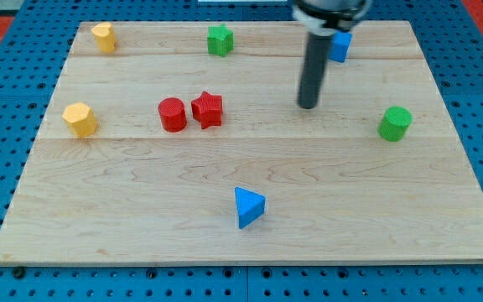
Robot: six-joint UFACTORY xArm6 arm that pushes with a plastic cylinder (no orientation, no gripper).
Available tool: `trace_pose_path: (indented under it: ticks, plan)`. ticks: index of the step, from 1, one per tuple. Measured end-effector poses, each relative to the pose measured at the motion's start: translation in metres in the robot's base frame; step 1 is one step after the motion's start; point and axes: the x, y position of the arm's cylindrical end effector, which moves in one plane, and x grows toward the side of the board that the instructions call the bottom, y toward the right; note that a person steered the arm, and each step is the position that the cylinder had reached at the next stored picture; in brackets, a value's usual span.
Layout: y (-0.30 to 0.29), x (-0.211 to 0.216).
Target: Move the red circle towards bottom left
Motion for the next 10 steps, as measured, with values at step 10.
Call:
trace_pose_path:
  ticks: [10]
  plan:
    - [-0.21,-0.039]
